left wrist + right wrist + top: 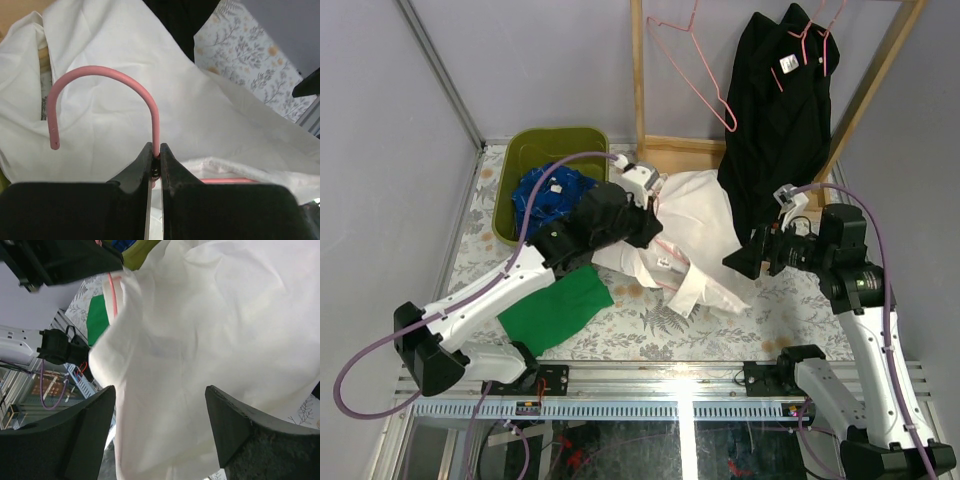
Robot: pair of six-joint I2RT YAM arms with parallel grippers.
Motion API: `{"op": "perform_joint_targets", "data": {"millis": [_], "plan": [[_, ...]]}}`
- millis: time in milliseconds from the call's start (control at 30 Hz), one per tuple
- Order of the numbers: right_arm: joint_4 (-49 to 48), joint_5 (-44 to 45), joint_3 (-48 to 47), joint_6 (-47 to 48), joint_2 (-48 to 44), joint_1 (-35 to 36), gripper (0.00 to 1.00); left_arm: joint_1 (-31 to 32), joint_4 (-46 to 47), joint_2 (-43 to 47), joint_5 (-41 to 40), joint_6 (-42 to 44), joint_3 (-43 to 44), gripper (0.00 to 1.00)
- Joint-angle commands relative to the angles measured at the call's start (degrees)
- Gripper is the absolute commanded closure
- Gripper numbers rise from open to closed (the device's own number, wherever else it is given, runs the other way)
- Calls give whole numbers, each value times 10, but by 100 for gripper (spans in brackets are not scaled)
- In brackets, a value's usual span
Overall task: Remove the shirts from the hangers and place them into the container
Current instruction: Remove the shirt from the hanger.
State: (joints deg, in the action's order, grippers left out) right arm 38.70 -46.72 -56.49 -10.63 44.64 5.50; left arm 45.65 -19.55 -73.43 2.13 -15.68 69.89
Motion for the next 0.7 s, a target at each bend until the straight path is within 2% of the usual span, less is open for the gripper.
{"op": "perform_joint_targets", "data": {"millis": [0,100,233,300,467,567,600,633,667], "plan": [[-60,40,-26,-45,2,33,20,36,-43,-14,-86,14,35,100],[-54,90,-29,-44,11,81,21,43,-58,-26,-104,5,47,100],[-42,163,-31,-40,42,168,29,48,-61,-34,-100,-2,56,100],[-44,196,-35,-38,61,215,39,49,-66,-40,-101,-3,62,100],[-76,195,-44,-47,88,269,53,49,-82,-47,-106,-1,76,100],[-92,182,-37,-49,86,274,76,50,-87,-46,-109,-1,80,100],[-91,182,-35,-50,86,274,76,49,-89,-46,-110,-1,80,100],[-89,181,-35,-48,86,275,67,49,-90,-46,-112,-1,81,100],[-86,180,-35,-47,87,274,49,49,-92,-46,-112,-1,82,100]]}}
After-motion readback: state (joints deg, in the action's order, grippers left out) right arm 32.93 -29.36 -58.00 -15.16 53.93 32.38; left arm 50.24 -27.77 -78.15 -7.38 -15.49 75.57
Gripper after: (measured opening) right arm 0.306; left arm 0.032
